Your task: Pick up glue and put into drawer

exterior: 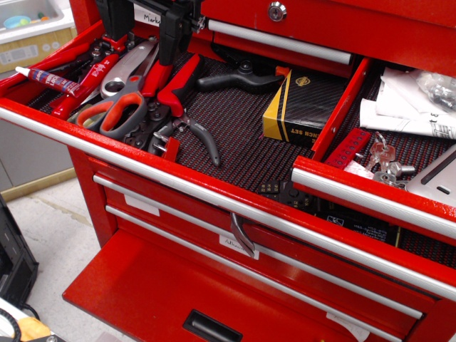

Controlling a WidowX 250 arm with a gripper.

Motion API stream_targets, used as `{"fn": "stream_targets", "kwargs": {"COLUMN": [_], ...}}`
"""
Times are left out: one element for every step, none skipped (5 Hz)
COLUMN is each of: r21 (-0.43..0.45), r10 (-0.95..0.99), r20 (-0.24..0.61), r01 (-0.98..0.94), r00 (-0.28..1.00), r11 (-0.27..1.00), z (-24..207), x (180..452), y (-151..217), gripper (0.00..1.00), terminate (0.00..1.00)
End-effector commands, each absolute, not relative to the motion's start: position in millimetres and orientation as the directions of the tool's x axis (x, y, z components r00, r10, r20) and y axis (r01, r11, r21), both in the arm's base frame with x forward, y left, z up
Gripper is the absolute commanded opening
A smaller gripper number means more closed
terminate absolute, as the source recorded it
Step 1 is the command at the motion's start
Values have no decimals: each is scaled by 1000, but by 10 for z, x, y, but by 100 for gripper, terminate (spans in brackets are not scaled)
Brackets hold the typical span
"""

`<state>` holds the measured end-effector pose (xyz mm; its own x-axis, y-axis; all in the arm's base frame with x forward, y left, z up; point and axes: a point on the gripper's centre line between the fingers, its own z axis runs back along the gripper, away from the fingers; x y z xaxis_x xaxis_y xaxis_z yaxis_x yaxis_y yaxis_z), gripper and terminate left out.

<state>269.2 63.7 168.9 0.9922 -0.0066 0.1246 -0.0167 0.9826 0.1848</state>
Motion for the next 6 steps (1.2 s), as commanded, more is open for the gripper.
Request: {"fn": "stream_targets", "kwargs": {"r21": [185, 192, 45, -34, -9, -13], "r10": [-7, 232, 486, 690, 842, 893], "r20": [125, 247, 256, 262, 219, 194], "r01": [-17, -282, -513, -708, -862, -909], "r00": [992, 941, 836, 675, 493, 407], "r11": [983, 940, 857, 705, 507, 417], "z": [1689, 1638, 1664, 1561, 1422, 1238], "x": [2692, 2697, 2797, 2813, 2820, 2795], "y": [637, 1038, 1396, 1722, 1981, 2073], "gripper": [100, 100, 100, 100, 100, 100], "terminate": [0, 0, 0, 0, 0, 0]}}
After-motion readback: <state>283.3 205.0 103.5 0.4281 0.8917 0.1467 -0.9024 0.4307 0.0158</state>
